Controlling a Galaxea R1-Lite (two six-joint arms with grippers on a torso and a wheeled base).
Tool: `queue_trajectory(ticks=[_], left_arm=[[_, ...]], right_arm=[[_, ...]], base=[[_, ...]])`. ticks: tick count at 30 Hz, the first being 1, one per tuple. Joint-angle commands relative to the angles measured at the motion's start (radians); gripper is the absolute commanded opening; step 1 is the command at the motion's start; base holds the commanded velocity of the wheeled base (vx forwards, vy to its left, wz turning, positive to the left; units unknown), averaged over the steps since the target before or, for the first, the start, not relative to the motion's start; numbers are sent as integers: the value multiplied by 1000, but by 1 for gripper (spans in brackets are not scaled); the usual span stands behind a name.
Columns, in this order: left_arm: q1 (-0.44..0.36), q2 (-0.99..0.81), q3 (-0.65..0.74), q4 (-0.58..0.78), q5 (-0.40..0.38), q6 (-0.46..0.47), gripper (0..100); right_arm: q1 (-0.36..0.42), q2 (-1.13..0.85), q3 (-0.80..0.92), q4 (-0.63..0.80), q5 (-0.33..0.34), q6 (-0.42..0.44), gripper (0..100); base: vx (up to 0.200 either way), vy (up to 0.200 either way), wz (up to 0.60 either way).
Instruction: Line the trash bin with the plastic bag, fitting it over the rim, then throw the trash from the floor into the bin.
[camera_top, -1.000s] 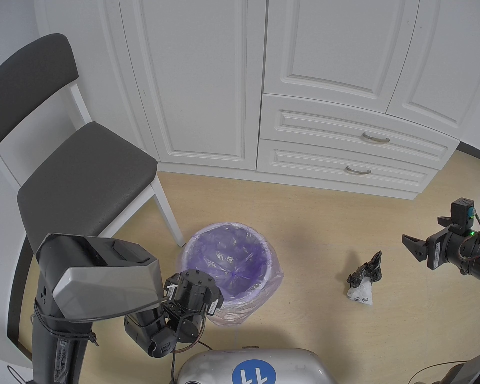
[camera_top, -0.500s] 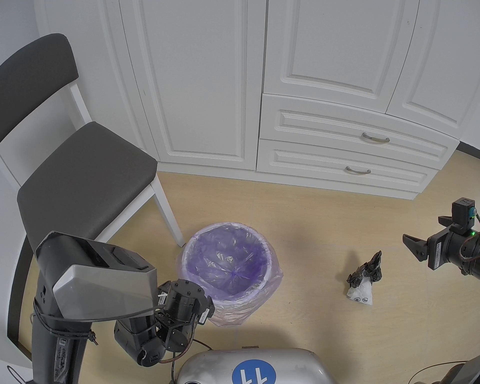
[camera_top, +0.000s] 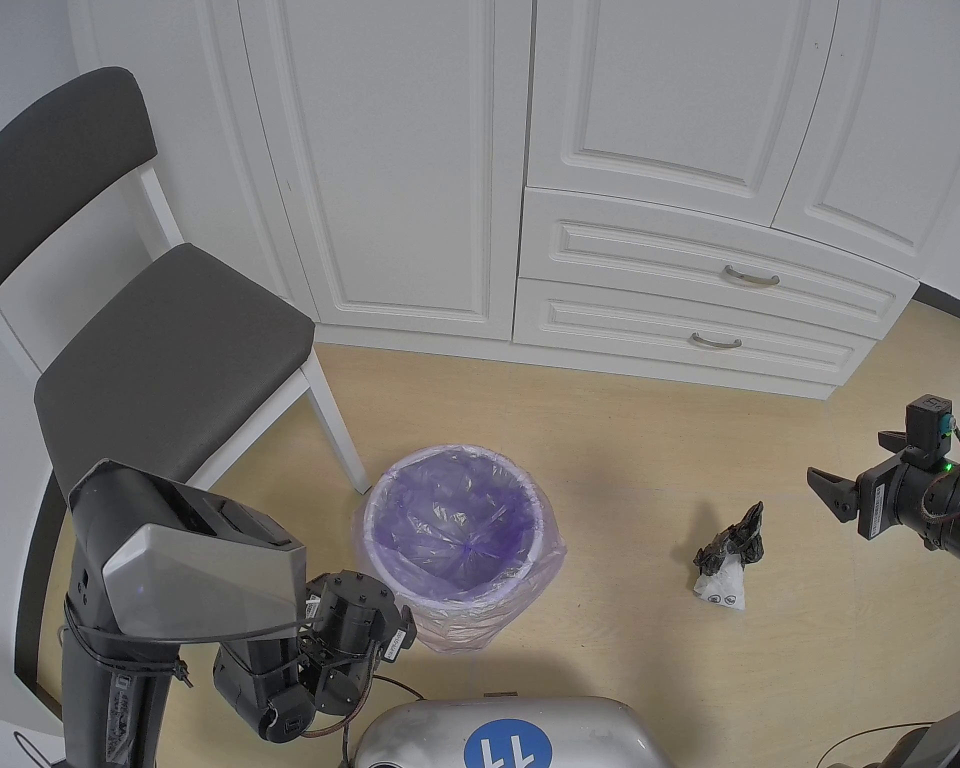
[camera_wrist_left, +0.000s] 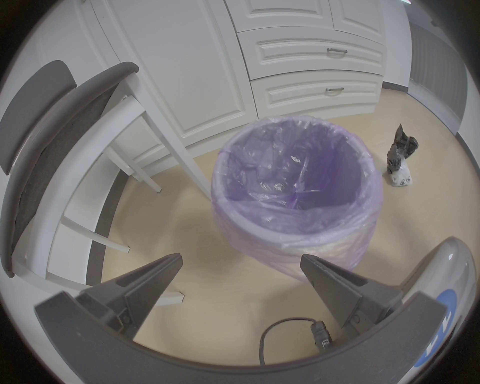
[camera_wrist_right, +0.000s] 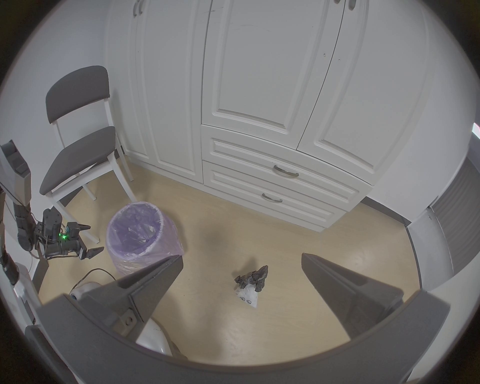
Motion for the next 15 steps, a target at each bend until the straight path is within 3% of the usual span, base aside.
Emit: queue_trajectory(ticks=[1, 7, 11, 12, 13, 15], left_arm=[[11, -37, 6, -11, -1, -3, 100], [18, -166, 130, -66, -19, -25, 100], [38, -286, 279, -168, -140, -26, 100], [38, -286, 279, -168, -140, -26, 100], [69, -353, 343, -209, -234, -22, 100], [101, -413, 376, -217, -297, -22, 100]], right_arm=[[1, 6, 0, 3, 0, 0, 100], [1, 24, 0, 6, 0, -2, 100], [-2, 43, -1, 20, 5, -10, 100], [-2, 43, -1, 20, 5, -10, 100], [-30, 75, -9, 40, 35, -10, 100], [-83, 104, -18, 54, 89, -10, 100]], base=[[0, 0, 0], [0, 0, 0], [0, 0, 0], [0, 0, 0], [0, 0, 0], [0, 0, 0]])
